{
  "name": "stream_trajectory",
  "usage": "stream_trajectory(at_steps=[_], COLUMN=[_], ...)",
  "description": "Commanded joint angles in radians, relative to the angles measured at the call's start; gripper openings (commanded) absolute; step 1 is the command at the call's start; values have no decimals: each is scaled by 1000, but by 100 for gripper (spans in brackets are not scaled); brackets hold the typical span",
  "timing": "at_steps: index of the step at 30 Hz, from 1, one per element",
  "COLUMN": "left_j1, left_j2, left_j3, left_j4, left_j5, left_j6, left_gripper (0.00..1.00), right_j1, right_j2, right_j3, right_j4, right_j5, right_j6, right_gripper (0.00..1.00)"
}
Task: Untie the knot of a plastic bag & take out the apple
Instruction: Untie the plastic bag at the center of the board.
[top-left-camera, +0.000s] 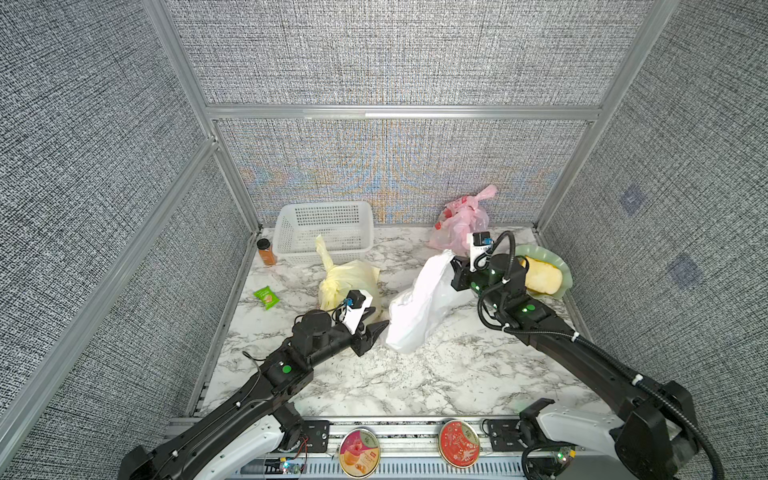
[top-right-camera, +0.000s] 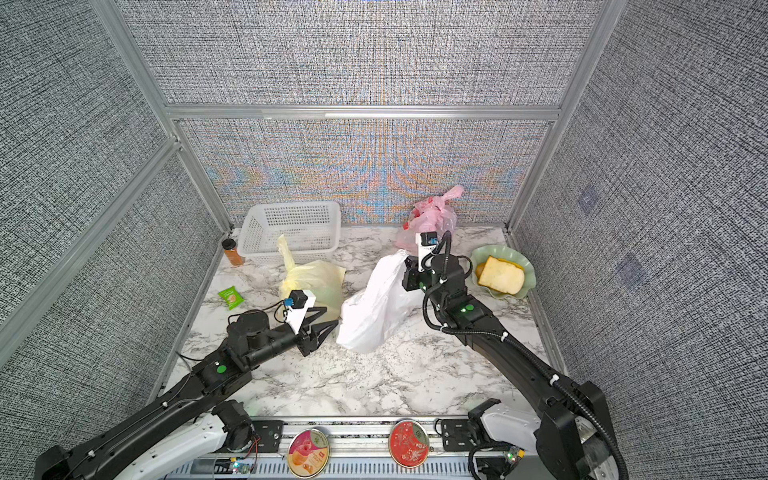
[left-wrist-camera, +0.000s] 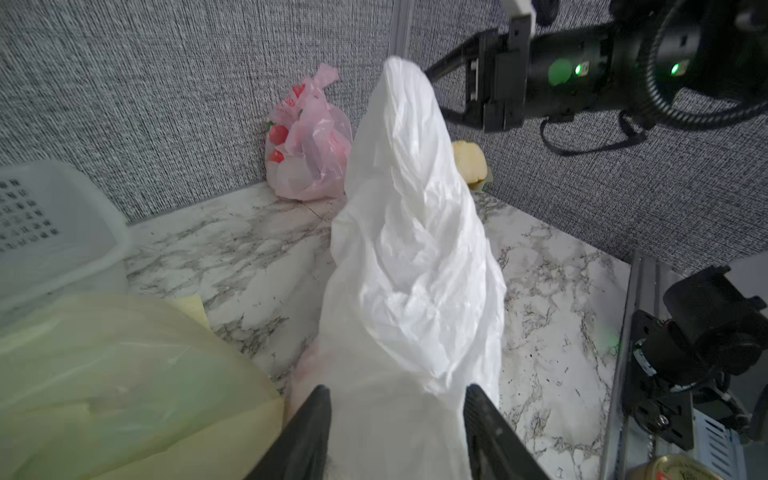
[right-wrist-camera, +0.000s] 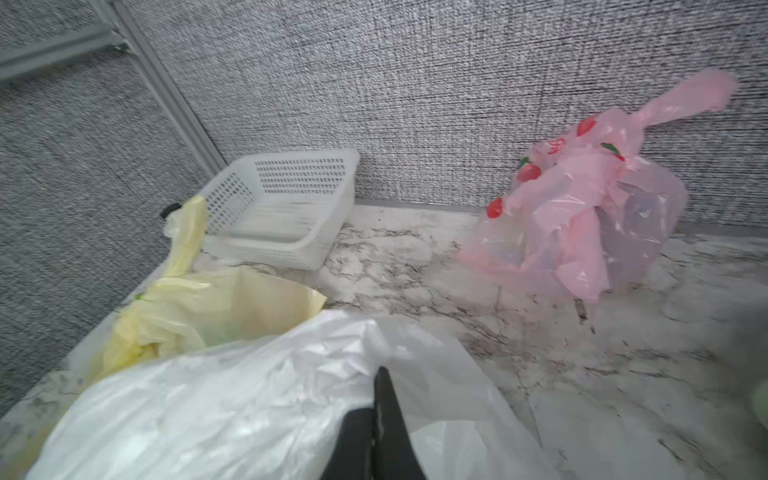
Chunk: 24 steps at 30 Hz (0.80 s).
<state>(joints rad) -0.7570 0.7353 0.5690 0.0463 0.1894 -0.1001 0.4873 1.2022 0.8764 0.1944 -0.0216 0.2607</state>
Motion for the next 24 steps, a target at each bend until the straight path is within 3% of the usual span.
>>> stream_trajectory(at_steps=[1, 7, 12, 16, 17, 24], left_j1=[-1, -76, -230, -289, -291, -304], left_j2=[6, 245, 375, 450, 465, 466], left_j3=[74, 267, 283, 263, 265, 223], left_j4=[-20, -26, 26, 76, 72, 5], left_j5=[-36, 12, -127, -234, -239, -192], left_j6=[79, 148, 167, 168, 171, 169], left_gripper=[52, 43, 43, 47, 44, 0], right_j1=[0, 1, 1, 0, 1, -24], right_j2=[19, 63, 103, 128, 133, 176], right_j3=[18, 41, 118, 138, 141, 164], right_j4=[75, 19, -82, -93, -90, -78], right_j5=[-91, -68, 21, 17, 11, -3], right_j6=[41, 84, 124, 127, 130, 190], right_gripper=[0, 0, 0, 0, 0, 0])
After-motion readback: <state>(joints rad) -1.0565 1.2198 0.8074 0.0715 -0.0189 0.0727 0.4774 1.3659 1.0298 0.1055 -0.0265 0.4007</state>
